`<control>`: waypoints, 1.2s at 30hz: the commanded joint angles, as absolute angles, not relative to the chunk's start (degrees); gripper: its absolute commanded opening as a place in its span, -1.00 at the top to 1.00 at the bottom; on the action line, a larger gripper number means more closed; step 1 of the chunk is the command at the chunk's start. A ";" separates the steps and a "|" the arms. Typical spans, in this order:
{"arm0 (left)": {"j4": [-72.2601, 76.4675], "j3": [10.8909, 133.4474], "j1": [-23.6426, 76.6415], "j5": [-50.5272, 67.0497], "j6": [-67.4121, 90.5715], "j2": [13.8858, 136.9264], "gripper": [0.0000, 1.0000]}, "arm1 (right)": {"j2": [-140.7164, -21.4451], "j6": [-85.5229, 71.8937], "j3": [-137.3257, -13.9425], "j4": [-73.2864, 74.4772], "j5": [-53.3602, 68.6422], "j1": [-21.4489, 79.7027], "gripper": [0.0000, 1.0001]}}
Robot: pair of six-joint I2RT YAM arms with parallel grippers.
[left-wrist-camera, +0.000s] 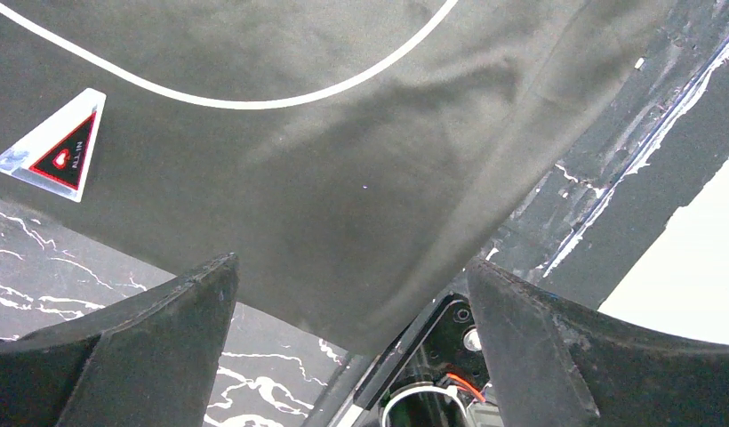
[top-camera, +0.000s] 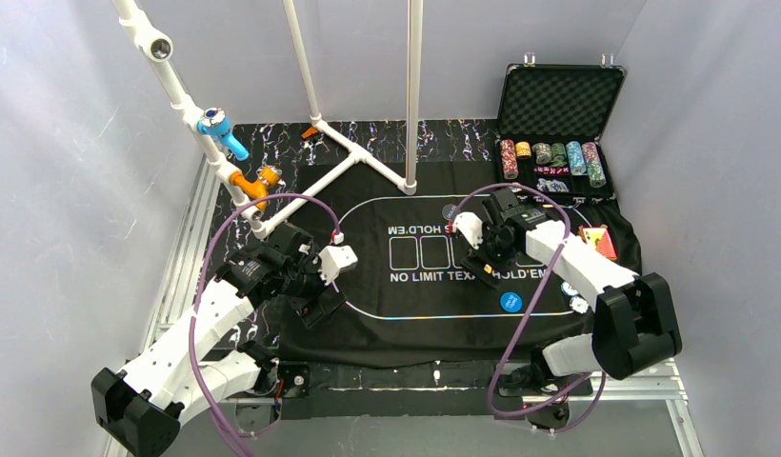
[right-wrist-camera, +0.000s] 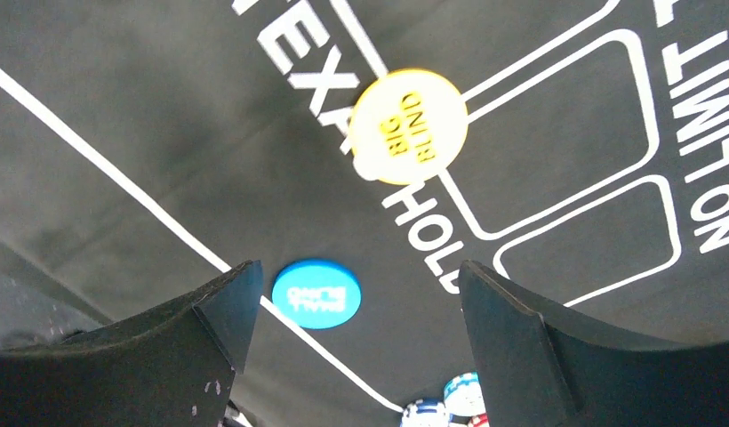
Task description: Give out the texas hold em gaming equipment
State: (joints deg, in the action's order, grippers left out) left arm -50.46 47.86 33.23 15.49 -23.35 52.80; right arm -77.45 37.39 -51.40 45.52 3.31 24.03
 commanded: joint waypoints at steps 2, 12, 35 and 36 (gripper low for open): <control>-51.16 49.81 33.48 16.18 -23.30 52.65 -0.99 | -81.91 29.80 -55.45 39.85 4.35 24.26 -0.78; -51.12 49.57 33.49 15.91 -23.23 52.31 -0.99 | -89.12 27.04 -57.57 35.65 4.13 24.17 -0.76; -50.80 49.33 33.49 15.03 -22.65 51.63 -0.99 | -92.59 27.99 -56.58 33.40 3.40 23.91 -0.01; -50.97 49.53 33.48 15.24 -22.33 51.68 -0.99 | -92.07 28.20 -56.66 33.52 3.35 23.91 0.03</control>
